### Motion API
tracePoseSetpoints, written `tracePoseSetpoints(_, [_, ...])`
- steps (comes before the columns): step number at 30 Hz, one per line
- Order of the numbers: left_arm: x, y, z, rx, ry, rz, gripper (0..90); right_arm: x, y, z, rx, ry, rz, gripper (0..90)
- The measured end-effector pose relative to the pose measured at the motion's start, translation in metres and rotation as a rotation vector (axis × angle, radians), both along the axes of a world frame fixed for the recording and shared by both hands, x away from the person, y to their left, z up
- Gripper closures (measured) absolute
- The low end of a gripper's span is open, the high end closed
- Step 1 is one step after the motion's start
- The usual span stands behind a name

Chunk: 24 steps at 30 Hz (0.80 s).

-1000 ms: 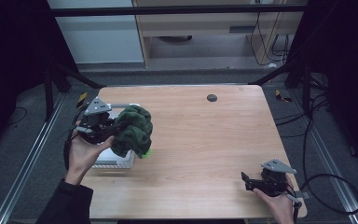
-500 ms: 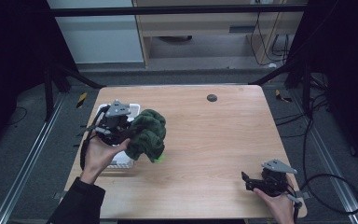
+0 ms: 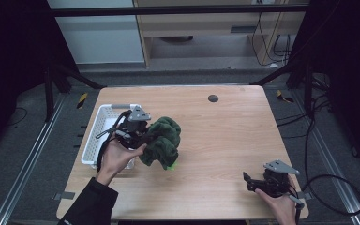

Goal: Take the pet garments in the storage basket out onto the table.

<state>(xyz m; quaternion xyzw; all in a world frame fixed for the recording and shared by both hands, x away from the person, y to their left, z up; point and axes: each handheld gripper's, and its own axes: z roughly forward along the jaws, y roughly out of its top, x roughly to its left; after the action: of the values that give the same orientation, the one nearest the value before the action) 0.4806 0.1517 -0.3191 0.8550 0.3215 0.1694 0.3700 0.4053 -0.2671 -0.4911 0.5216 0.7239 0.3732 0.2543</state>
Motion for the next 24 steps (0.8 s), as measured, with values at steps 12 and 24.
tracePoseSetpoints(12, [0.003,-0.024,-0.005,0.005,0.017,-0.044,78.7,0.0,0.0,0.001,0.003,-0.005,-0.003,4.1])
tracePoseSetpoints(24, [0.006,-0.048,-0.014,0.021,0.036,-0.079,78.7,0.0,0.0,0.002,0.0,-0.012,-0.005,4.1])
